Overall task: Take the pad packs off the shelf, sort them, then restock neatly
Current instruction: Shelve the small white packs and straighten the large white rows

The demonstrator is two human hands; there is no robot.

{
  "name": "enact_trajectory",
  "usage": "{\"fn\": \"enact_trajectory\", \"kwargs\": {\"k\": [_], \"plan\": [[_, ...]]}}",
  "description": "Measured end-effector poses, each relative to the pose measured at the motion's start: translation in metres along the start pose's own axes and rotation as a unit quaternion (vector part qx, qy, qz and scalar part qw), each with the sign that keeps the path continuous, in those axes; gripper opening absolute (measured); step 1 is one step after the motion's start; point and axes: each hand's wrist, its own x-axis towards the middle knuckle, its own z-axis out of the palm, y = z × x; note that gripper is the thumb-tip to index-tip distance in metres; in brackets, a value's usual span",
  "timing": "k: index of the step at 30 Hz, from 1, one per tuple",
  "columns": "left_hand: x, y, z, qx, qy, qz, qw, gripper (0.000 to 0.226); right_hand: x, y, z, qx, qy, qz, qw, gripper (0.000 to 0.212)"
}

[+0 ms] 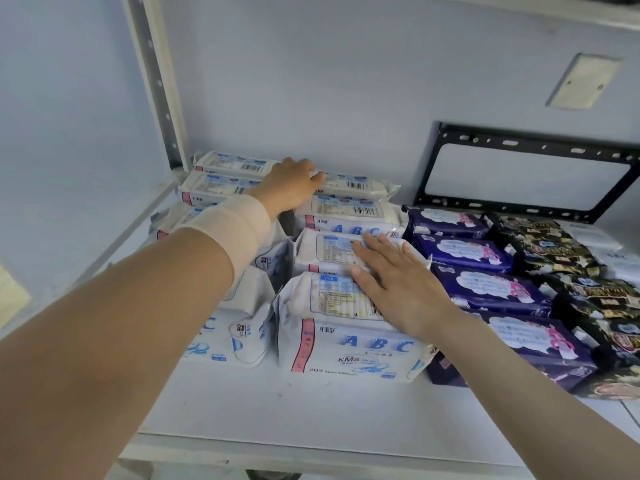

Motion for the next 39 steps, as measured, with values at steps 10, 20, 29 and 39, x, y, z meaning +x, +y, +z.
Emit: {"fn": "enact_trajectory", "kwargs": {"k": [10,20,29,39], "plan": [[0.049,-0.002,0.012,0.065,-0.088,0.009,0.994,0.05,0.002,0.002,0.004,0.002,0.015,-0.003,1.0,0.056],[0.057,0.002,0.015,0.161,-0.091,0.011,0.983,0.059,0.003,0.004,0.007,0.006,0.024,0.001,1.0,0.057],[0.051,0.008,0.014,0.142,-0.123,-0.018,0.982,0.063,0.002,0.003,0.006,0.006,0.024,0.001,1.0,0.065],[-0.1,-0.036,-0.075,-0.076,0.065,-0.141,0.985,0.053,0.001,0.0,0.001,-0.019,0.01,-0.003,1.0,0.053]]}}
